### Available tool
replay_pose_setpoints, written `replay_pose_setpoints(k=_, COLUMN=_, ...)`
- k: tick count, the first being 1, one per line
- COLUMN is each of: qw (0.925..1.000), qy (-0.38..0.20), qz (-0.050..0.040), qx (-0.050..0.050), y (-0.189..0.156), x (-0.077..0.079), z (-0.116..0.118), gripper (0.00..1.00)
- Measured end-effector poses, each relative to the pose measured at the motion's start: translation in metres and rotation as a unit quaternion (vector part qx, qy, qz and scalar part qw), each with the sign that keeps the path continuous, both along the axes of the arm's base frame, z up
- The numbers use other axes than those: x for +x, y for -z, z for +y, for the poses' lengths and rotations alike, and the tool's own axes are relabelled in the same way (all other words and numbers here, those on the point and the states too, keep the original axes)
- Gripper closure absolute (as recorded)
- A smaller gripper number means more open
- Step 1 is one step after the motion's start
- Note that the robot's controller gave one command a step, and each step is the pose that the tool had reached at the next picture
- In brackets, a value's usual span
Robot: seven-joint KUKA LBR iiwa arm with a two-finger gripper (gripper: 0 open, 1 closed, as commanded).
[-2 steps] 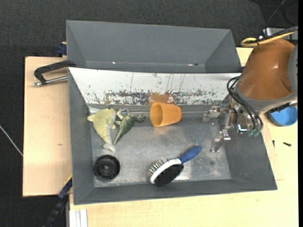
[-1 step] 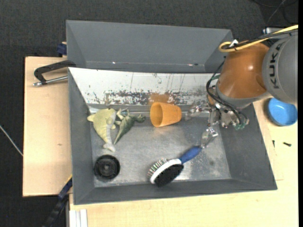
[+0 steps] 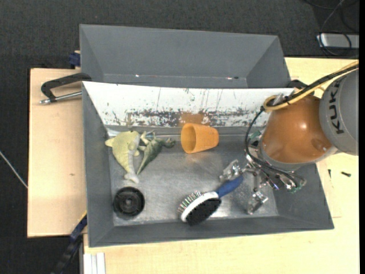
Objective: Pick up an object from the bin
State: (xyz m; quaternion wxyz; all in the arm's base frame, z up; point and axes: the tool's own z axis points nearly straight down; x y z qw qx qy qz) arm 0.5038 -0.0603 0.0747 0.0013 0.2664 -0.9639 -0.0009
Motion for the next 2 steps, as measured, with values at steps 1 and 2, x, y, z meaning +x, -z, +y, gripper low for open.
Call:
replay_pose_setpoints(k=1, qw=1.0, qy=0.0, qz=-0.0021, qx=0.0, y=-0.001, x=0.002, z=0.0, gripper=1.0)
replay_pose_setpoints(k=2, qw=0.9999, qy=0.005, qz=-0.0085, qx=-0.001, y=-0.129, x=0.019, z=-0.008, gripper=1.0)
